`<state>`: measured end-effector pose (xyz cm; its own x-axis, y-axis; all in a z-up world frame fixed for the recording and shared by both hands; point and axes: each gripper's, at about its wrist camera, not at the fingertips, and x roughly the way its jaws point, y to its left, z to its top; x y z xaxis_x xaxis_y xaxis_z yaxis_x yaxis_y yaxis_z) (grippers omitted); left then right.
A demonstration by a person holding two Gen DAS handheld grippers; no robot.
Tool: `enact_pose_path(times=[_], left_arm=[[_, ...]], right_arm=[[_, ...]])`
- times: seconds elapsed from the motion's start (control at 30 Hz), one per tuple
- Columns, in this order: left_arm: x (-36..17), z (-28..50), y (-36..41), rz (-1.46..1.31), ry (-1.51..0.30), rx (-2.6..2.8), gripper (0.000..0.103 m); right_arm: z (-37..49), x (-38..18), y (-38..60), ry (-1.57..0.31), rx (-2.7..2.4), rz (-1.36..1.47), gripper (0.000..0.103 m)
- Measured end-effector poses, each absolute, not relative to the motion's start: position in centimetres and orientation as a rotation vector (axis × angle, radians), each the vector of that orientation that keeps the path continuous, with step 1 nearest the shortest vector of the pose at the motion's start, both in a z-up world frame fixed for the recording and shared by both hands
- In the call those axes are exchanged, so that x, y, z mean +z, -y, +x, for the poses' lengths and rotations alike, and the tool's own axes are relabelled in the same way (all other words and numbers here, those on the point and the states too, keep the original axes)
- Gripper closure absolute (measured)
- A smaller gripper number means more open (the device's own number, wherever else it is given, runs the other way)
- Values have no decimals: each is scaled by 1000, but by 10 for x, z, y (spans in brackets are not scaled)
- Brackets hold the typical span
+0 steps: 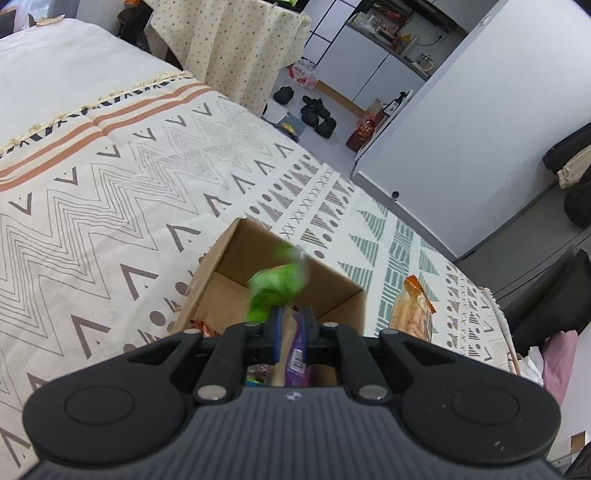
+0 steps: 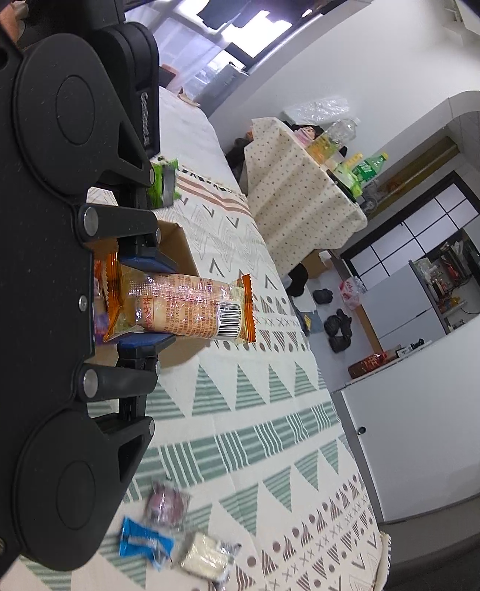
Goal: Organize snacks
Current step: 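Carry both held snacks into the cardboard box and open both grippers, then withdraw both tools from the box toward the blue packet and red candy bar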
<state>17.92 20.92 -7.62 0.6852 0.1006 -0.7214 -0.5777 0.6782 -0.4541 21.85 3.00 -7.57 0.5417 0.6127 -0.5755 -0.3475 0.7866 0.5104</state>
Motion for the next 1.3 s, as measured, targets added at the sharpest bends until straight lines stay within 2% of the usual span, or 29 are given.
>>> enact_pose_path(times=[0.03,0.1,0.17,0.27,0.33,0.4,0.43,0.53,0.67,0.73,0.97,1.3], left_arm=[[-77,180,-210,-726,-730,421,91],[-79,177,-213,-736,-739,428,83],[-80,173,-215,-747,-746,451,64],[-78,166,-219,-738,-736,490,47],[-77,162,-221,-735,-735,520,39],[-76,161,-223,-729,-748,554,27],[-76,162,-223,-724,-756,558,20],[-76,162,-218,-713,-760,559,18],[-75,165,-207,-719,-772,549,17],[-74,166,-199,-722,-771,540,17],[-64,167,-162,-691,-737,487,11],[-62,177,-110,-660,-746,427,10]], right_arm=[[219,-76,-33,-820,586,351,69],[219,-78,-40,-825,590,337,69],[219,-80,-45,-833,596,327,69],[221,-82,-52,-843,601,330,69],[222,-83,-57,-849,627,336,69],[223,-86,-62,-871,647,334,64],[223,-88,-61,-883,646,345,58],[222,-91,-50,-893,615,386,41],[214,-91,-26,-894,593,388,35],[213,-89,-13,-892,568,386,28],[198,-93,37,-885,507,386,20],[192,-95,103,-861,407,395,14]])
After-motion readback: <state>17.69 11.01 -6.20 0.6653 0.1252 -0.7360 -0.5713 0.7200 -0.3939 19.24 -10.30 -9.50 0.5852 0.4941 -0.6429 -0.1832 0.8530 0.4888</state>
